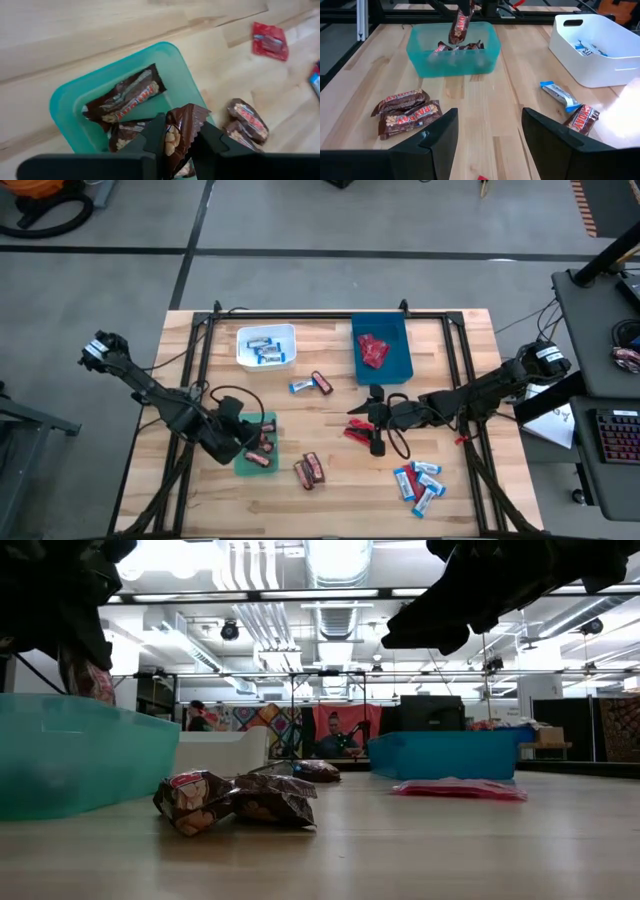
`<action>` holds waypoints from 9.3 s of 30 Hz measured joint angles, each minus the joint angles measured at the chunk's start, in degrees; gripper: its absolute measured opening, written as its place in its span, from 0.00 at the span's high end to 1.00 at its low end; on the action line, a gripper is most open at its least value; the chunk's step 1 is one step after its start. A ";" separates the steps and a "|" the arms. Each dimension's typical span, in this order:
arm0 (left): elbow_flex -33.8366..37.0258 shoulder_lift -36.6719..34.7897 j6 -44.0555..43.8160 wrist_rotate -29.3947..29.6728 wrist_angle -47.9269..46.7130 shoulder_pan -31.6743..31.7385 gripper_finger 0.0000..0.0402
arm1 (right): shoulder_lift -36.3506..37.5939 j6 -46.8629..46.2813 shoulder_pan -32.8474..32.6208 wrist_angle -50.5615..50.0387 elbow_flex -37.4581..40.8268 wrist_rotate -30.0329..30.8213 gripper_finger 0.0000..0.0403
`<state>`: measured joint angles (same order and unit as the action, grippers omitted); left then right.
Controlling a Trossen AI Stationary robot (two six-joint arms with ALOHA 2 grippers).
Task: Sort candy
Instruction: Put the brown chocolate bar into the green bin, then put the white chocolate bar into the white bin
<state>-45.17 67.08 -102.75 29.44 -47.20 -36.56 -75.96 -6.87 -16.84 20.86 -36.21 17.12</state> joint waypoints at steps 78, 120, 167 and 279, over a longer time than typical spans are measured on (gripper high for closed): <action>-11.06 38.82 92.83 12.98 35.76 29.96 0.64 | -0.04 -3.23 -0.02 -4.21 0.00 -0.59 0.48; -11.06 32.86 102.48 -11.87 33.59 31.98 1.00 | -0.04 -4.66 -0.02 -5.92 0.00 -0.59 0.48; -16.24 35.38 116.50 -14.48 29.08 35.45 0.97 | -0.04 -5.18 -0.02 -6.68 -0.02 -0.59 0.48; 13.16 -11.29 106.18 -20.38 56.51 34.82 0.59 | -10.56 -64.80 -19.79 -82.47 -24.37 -33.30 0.48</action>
<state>-32.01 55.79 3.43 9.06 9.31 -1.74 -86.52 -71.67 -36.63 -61.60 -60.57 -16.18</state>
